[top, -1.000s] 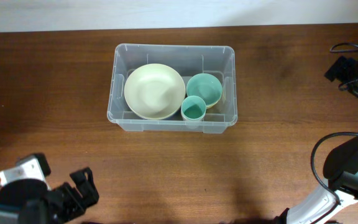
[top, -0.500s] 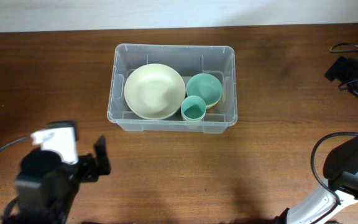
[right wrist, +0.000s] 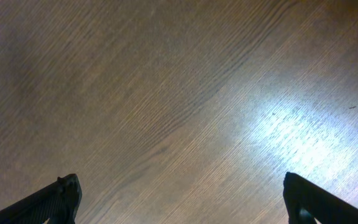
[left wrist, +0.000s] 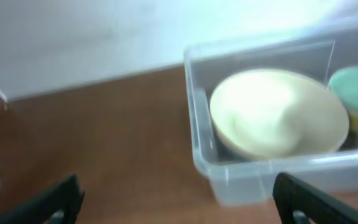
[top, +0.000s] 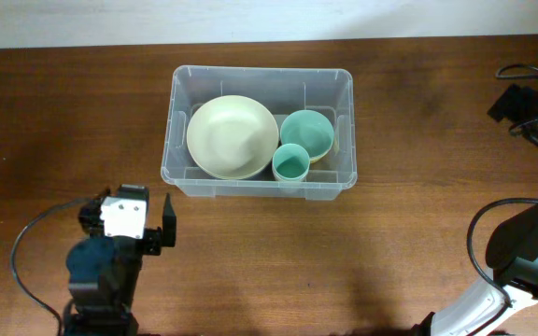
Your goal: Pack container
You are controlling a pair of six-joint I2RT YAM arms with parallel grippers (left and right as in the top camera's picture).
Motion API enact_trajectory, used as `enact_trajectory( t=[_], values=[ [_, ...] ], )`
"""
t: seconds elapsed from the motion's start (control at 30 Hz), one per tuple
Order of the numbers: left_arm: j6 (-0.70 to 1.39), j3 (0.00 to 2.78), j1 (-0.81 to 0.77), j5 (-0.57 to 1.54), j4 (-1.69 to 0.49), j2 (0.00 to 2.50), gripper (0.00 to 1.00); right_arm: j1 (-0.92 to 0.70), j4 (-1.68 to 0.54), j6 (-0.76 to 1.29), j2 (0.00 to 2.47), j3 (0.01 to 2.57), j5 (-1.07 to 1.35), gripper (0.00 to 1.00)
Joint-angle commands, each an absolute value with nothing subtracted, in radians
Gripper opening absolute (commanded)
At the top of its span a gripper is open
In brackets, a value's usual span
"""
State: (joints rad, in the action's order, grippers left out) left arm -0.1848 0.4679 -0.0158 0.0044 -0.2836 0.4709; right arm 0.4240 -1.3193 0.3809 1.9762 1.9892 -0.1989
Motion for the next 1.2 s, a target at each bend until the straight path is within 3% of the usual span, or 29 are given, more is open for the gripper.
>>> enact_trajectory(
  t=[0.0, 0.23, 0.43, 0.8, 0.97, 1.17],
  values=[
    [-0.219, 0.370, -0.010, 0.034, -0.162, 0.377, 1.00, 0.426, -1.320, 0.374, 1.986, 1.984, -0.214, 0.99],
    [-0.220, 0.203, -0.010, 0.043, 0.051, 0.205, 1.00, 0.426, -1.320, 0.374, 1.986, 1.984, -0.215, 0.99],
    [-0.402, 0.125, -0.010, 0.152, 0.106, 0.105, 1.00, 0.426, -1.320, 0.374, 1.986, 1.984, -0.214, 0.99],
    [-0.414, 0.007, 0.004, 0.143, 0.202, 0.005, 1.00, 0.426, -1.320, 0.374, 1.986, 1.984, -0.215, 0.99],
    [-0.414, 0.008, 0.015, 0.142, 0.174, 0.005, 1.00, 0.426, -1.320, 0.374, 1.986, 1.984, -0.215, 0.99],
    [-0.414, 0.008, 0.030, 0.142, -0.040, 0.005, 1.00, 0.426, -1.320, 0.374, 1.986, 1.984, -0.215, 0.99]
  ],
)
